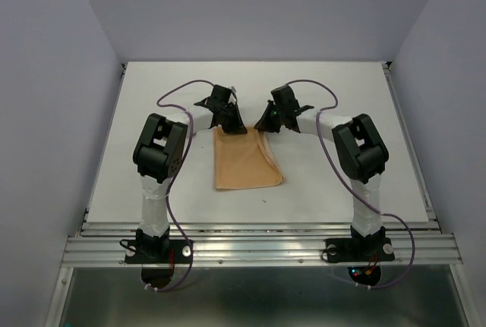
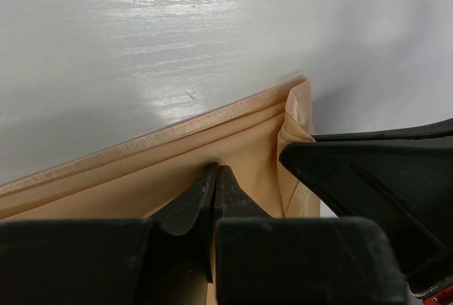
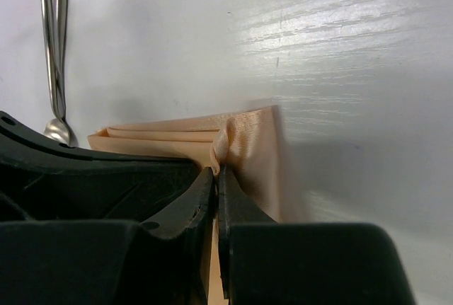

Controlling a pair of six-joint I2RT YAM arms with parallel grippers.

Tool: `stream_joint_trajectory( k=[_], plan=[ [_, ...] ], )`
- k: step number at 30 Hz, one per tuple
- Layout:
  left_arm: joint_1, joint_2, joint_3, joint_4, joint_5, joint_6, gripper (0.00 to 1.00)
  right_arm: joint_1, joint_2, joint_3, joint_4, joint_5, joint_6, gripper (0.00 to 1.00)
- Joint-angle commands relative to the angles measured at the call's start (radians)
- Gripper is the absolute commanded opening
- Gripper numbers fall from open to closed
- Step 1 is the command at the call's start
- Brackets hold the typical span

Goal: Fold the napkin into a case and place the utensils inside
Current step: Fold the lower triangle-folded napkin at the center of the board.

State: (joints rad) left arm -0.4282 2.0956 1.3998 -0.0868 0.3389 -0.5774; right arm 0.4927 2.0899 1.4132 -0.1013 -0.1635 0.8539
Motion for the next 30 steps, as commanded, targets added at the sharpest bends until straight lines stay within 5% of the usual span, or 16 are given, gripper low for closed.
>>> stream_joint_trajectory(
  k=[1, 30],
  plan=[
    [-0.003, 0.027, -0.047, -0.07, -0.051, 0.039, 0.1, 0.015, 0.009, 0.055, 0.005, 0.041, 0.028, 0.01],
    [-0.003, 0.023, -0.061, -0.051, -0.052, 0.033, 0.1, 0.073, 0.041, 0.13, -0.086, 0.205, 0.071, 0.01]
  ],
)
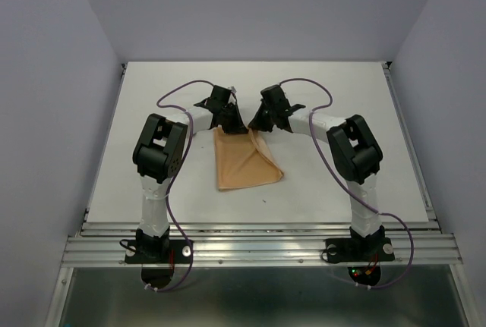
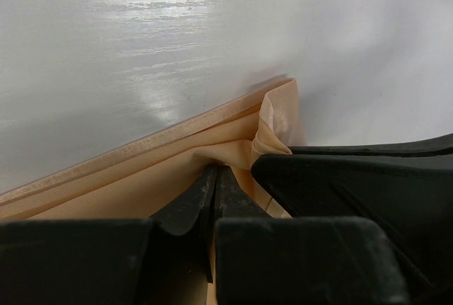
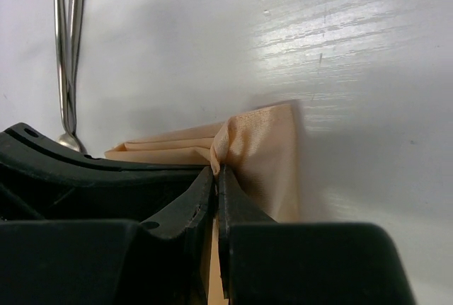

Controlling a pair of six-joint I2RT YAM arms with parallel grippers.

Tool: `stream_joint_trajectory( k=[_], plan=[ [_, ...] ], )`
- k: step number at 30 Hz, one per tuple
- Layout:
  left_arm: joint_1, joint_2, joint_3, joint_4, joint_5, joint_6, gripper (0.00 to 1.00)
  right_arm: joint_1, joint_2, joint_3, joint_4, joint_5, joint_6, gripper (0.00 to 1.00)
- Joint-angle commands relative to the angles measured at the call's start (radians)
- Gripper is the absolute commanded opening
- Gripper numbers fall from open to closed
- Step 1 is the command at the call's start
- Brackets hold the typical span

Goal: Fold the napkin into a case and place the utensils inside
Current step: Fold the lower triangle-folded napkin at the center of the board.

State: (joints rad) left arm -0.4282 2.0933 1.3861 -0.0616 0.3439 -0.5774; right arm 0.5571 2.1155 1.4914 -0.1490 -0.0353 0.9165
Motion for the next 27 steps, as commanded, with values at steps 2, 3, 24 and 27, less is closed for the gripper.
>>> stream_joint_trajectory(
  k=[2, 3, 24, 27],
  plan=[
    [-0.003, 0.025, -0.045, -0.073, -0.056, 0.033, 0.1, 0.009, 0.023, 0.061, -0.049, 0.092, 0.01, 0.01],
    [-0.003, 0.025, -0.045, -0.073, -0.054, 0.033, 0.1, 0.009, 0.035, 0.064, -0.06, 0.1, 0.013, 0.01],
    [-0.003, -0.122, -0.093, -0.075, -0.103, 0.008, 0.21, 0.037, 0.158, 0.185, -0.213, 0.241, 0.074, 0.01],
    [-0.004, -0.166, -0.124, -0.063, -0.106, -0.015, 0.32, 0.037, 0.159, 0.184, -0.212, 0.238, 0.076, 0.01]
  ],
)
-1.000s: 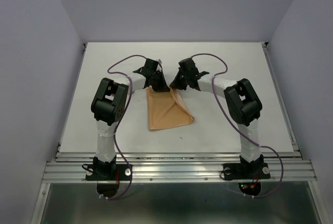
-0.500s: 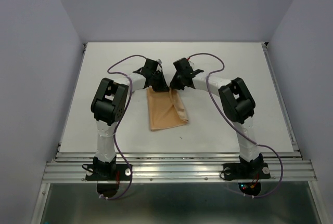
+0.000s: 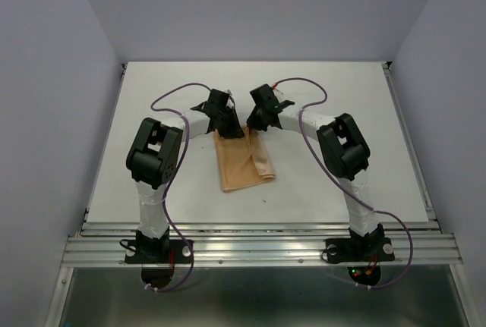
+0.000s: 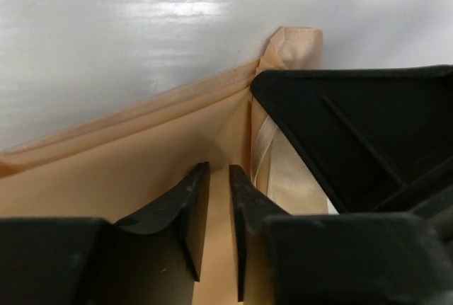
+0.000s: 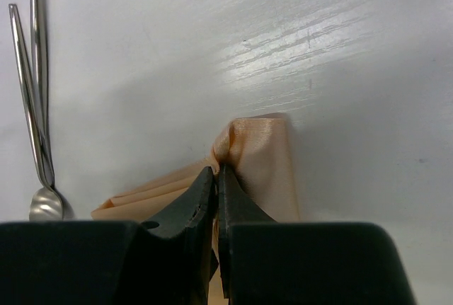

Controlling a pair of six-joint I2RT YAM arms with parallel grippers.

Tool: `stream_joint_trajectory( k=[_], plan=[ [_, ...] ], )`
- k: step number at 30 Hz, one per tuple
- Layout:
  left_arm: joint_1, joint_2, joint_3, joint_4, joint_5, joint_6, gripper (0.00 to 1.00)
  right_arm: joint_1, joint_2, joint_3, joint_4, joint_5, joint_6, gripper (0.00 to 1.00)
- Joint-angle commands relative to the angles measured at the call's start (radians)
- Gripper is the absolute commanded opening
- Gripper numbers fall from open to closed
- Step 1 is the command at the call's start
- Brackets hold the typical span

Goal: Fold the napkin into a case and place the utensils inside
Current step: Fold the lower triangle-folded napkin at the center of the board.

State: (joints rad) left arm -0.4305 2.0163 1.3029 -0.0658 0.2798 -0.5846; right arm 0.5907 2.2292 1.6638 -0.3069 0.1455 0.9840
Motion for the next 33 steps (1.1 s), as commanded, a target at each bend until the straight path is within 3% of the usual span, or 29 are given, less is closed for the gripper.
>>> stream_joint_trajectory(
  k=[1, 3, 7, 15, 33],
  plan=[
    [-0.001, -0.099, -0.051, -0.043, -0.039, -0.014, 0.35, 0.003, 0.047, 0.011, -0.055, 0.054, 0.008, 0.01],
    [-0.002, -0.122, -0.085, -0.023, -0.033, -0.032, 0.47, 0.003, 0.047, 0.011, -0.055, 0.054, 0.008, 0.01],
    [-0.002, -0.165, -0.134, 0.029, -0.002, -0.047, 0.57, 0.003, 0.044, 0.01, -0.055, 0.054, 0.007, 0.01],
    [-0.024, -0.163, -0.159, 0.126, 0.064, -0.069, 0.57, 0.003, 0.044, 0.014, -0.049, 0.04, 0.004, 0.01],
    [-0.043, -0.039, -0.051, 0.095, 0.03, -0.067, 0.51, 0.003, 0.037, 0.007, -0.037, 0.026, 0.004, 0.01]
  ],
)
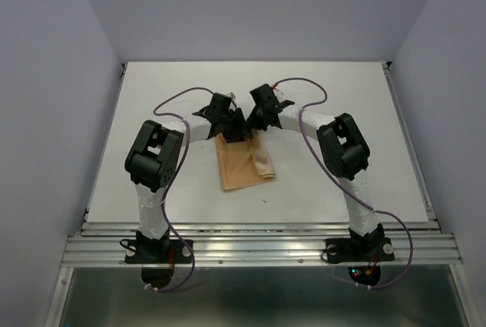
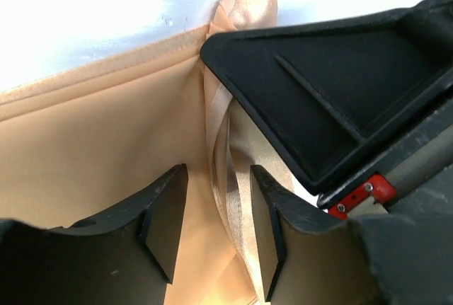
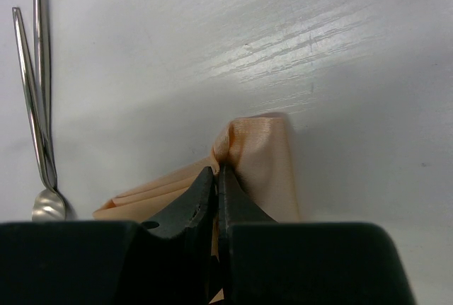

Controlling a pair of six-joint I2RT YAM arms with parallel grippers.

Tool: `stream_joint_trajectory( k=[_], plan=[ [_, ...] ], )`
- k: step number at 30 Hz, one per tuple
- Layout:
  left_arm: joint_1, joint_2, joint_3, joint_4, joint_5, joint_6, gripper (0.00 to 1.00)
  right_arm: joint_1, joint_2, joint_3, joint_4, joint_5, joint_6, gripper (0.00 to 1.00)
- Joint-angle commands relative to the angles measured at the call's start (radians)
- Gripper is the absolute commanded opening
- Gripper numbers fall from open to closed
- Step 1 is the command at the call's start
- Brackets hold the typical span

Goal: Fold the napkin into a case and place the utensils inside
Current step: Fold the lower triangle-folded napkin at the center of the board, then smooth out the 2/3-rectangle-folded napkin at the center of the board.

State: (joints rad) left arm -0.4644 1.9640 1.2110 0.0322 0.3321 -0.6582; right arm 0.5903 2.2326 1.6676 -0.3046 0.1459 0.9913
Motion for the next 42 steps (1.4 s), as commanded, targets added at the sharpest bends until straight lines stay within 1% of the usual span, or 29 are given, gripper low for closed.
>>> stream_joint_trajectory(
  k=[1, 5, 8, 10, 11, 12, 13, 14, 15, 17, 18, 19, 20, 23, 24, 25, 27, 28, 30, 31, 32, 35, 37, 41, 42],
  plan=[
    [-0.011, 0.021, 0.044, -0.005, -0.027, 0.006, 0.5, 0.003, 0.032, 0.001, -0.037, 0.026, -0.003, 0.01],
    [-0.011, 0.029, 0.058, -0.02, -0.047, 0.006, 0.38, 0.003, 0.022, -0.009, -0.036, 0.026, -0.002, 0.01],
    [-0.013, 0.035, 0.068, -0.026, -0.05, 0.009, 0.25, 0.003, 0.006, -0.022, -0.033, 0.029, 0.001, 0.01],
    [-0.013, 0.036, 0.07, -0.028, -0.048, 0.009, 0.19, 0.003, -0.008, -0.025, -0.033, 0.029, 0.001, 0.01],
    [-0.013, 0.035, 0.071, -0.029, -0.048, 0.011, 0.12, 0.003, -0.013, -0.025, -0.033, 0.018, -0.012, 0.03],
    [-0.013, 0.035, 0.073, -0.029, -0.048, 0.012, 0.08, 0.003, -0.016, -0.023, -0.033, 0.009, -0.022, 0.06],
    [-0.013, 0.035, 0.073, -0.031, -0.05, 0.015, 0.01, 0.003, -0.022, -0.023, -0.033, 0.003, -0.028, 0.12],
    [-0.013, 0.036, 0.073, -0.031, -0.05, 0.015, 0.0, 0.003, -0.036, -0.023, -0.033, -0.005, -0.037, 0.17],
    [-0.013, 0.036, 0.071, -0.031, -0.05, 0.017, 0.0, 0.003, -0.045, -0.025, -0.033, -0.011, -0.052, 0.25],
    [-0.013, 0.038, 0.071, -0.031, -0.048, 0.019, 0.0, 0.003, -0.077, -0.034, -0.033, -0.017, -0.066, 0.36],
    [-0.013, 0.038, 0.07, -0.029, -0.045, 0.02, 0.0, 0.003, -0.091, -0.043, -0.033, -0.017, -0.083, 0.44],
    [-0.013, 0.038, 0.068, -0.029, -0.045, 0.022, 0.0, 0.003, -0.106, -0.051, -0.033, -0.017, -0.092, 0.46],
    [-0.013, 0.036, 0.068, -0.029, -0.044, 0.023, 0.0, 0.003, -0.138, -0.058, -0.031, -0.016, -0.101, 0.53],
    [-0.013, 0.029, 0.068, -0.031, -0.044, 0.031, 0.0, 0.003, -0.198, -0.106, -0.031, -0.005, -0.129, 0.58],
    [-0.013, 0.027, 0.067, -0.031, -0.045, 0.032, 0.0, 0.003, -0.221, -0.121, -0.027, -0.002, -0.135, 0.61],
    [-0.013, 0.024, 0.068, -0.031, -0.044, 0.035, 0.0, 0.003, -0.272, -0.158, -0.024, 0.001, -0.149, 0.63],
    [-0.013, 0.019, 0.068, -0.031, -0.044, 0.038, 0.0, 0.003, -0.323, -0.201, -0.011, 0.012, -0.169, 0.67],
    [-0.013, 0.015, 0.07, -0.031, -0.045, 0.04, 0.0, 0.003, -0.374, -0.227, -0.007, 0.014, -0.175, 0.68],
    [-0.011, 0.007, 0.068, -0.031, -0.045, 0.043, 0.0, -0.007, -0.422, -0.314, 0.008, 0.015, -0.187, 0.71],
    [-0.013, 0.001, 0.067, -0.031, -0.047, 0.043, 0.0, -0.007, -0.47, -0.35, 0.018, -0.002, -0.197, 0.71],
    [-0.011, -0.001, 0.067, -0.031, -0.047, 0.045, 0.0, -0.007, -0.491, -0.42, 0.028, -0.009, -0.197, 0.71],
    [-0.013, -0.01, 0.065, -0.031, -0.048, 0.048, 0.0, -0.007, -0.572, -0.526, 0.096, -0.066, -0.189, 0.72],
    [-0.011, -0.011, 0.068, -0.031, -0.047, 0.051, 0.0, -0.007, -0.602, -0.609, 0.139, -0.086, -0.18, 0.72],
    [-0.011, -0.02, 0.067, -0.057, -0.044, 0.058, 0.0, -0.007, -0.623, -0.672, 0.185, -0.141, -0.178, 0.67],
    [-0.011, -0.02, 0.07, -0.058, -0.044, 0.06, 0.0, -0.007, -0.617, -0.683, 0.229, -0.225, -0.19, 0.66]
  ],
)
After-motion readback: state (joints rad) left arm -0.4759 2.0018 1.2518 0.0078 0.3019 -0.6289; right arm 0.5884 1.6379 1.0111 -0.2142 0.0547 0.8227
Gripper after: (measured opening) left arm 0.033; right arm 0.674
